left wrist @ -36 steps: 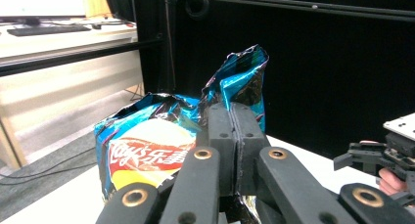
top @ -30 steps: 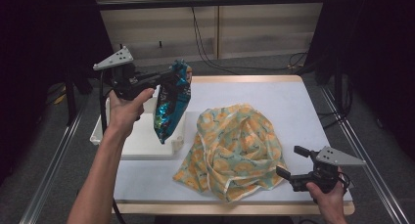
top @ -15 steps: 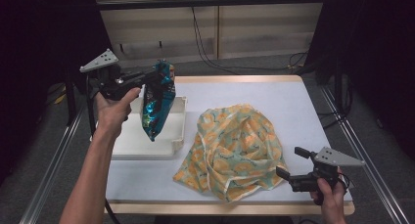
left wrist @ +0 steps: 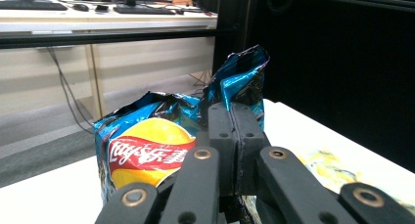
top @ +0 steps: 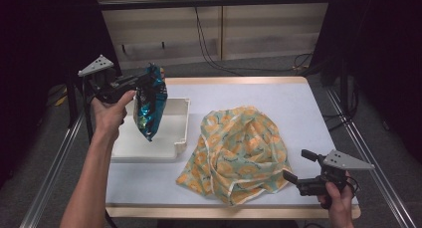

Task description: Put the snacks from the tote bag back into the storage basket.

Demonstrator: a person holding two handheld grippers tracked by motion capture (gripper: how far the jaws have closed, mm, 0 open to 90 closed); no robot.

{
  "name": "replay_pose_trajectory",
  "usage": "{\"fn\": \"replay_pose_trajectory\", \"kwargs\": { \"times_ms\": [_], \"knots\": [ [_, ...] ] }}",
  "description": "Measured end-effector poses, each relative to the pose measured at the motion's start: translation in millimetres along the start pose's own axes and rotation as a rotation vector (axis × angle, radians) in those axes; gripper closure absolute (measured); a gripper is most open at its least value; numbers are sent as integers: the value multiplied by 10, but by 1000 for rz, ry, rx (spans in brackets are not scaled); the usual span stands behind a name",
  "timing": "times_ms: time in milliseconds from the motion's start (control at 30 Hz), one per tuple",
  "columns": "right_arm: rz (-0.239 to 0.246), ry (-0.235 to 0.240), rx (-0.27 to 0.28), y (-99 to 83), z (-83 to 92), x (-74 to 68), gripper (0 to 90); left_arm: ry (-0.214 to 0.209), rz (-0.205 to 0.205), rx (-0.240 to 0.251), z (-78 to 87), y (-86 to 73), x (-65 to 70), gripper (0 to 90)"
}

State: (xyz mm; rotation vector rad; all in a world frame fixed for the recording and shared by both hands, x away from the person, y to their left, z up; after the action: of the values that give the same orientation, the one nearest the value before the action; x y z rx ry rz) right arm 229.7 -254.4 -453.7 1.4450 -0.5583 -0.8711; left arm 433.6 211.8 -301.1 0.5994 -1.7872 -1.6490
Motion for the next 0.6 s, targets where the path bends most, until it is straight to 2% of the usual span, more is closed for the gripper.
{"fn": "replay_pose_trajectory", "kwargs": {
  "times_ms": [33, 167, 367, 600],
  "knots": [
    [10, 7, -1, -7, -3, 0, 0, 25, 2, 12, 1, -14, -46, 890],
    [7, 10, -7, -8, -10, -12, 0, 67, 4, 10, -14, -57, -137, 890],
    [11, 20, -15, -18, -41, -21, 0, 90, 27, 29, -57, -102, -238, 890],
    [8, 22, -16, -22, -44, -15, 0, 119, 28, 33, -127, -151, -337, 890]
  ]
}}
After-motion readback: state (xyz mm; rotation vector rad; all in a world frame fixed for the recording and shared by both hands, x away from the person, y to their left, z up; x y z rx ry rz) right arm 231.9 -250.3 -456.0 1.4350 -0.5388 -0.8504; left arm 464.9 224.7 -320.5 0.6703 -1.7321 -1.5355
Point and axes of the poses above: each handheld gripper's, and its own axes: z roughly backward along the jaws, y roughly out of its top, x roughly to its right, the point moved 5 cm from there along -z, roughly forward along the jaws, and after that the axes turned 15 degrees about x, right-handed, at the moved point
